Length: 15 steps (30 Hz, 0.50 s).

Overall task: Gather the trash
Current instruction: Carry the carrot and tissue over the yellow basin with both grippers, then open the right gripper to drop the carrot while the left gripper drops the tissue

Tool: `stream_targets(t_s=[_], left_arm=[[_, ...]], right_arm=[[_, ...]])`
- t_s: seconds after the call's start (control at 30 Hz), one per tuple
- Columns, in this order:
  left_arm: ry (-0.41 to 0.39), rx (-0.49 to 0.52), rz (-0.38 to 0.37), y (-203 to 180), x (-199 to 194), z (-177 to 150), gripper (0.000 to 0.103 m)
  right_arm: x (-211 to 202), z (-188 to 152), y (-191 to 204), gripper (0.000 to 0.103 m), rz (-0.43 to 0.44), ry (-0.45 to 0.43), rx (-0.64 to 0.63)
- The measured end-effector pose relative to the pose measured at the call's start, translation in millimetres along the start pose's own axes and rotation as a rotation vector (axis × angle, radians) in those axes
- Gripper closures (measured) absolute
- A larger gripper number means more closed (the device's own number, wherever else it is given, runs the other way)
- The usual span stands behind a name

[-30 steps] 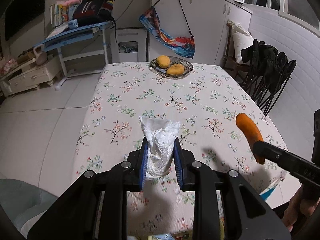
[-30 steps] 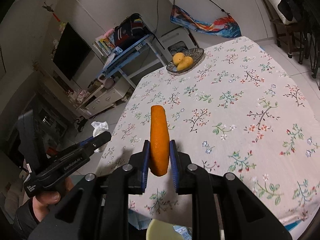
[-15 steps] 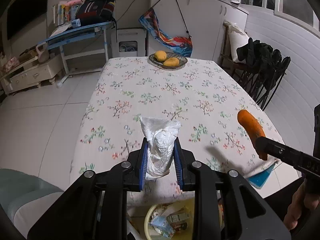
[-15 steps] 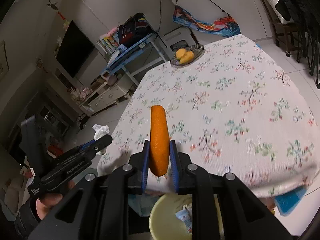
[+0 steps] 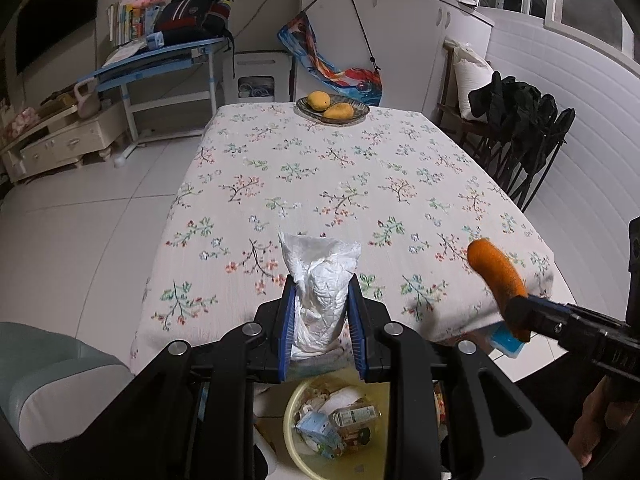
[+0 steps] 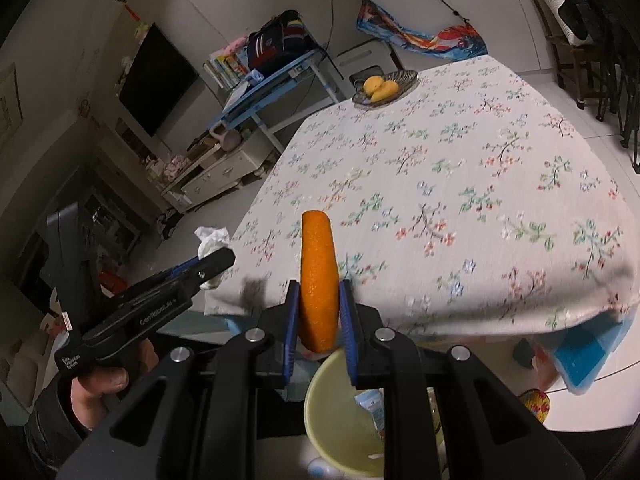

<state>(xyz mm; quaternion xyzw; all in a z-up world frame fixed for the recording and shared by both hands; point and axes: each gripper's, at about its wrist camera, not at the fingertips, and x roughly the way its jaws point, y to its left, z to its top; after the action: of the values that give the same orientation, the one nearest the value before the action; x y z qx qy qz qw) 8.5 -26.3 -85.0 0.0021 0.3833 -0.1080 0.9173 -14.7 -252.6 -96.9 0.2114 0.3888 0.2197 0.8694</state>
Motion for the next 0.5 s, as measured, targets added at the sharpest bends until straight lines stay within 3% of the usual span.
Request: stream_targets(t_s=[0.5], left_arm=[[0.009, -0.007, -0.010, -2, -14, -21, 0.080]], right_arm=[[24, -44, 13, 0.083, -0.029, 0.206, -0.052]])
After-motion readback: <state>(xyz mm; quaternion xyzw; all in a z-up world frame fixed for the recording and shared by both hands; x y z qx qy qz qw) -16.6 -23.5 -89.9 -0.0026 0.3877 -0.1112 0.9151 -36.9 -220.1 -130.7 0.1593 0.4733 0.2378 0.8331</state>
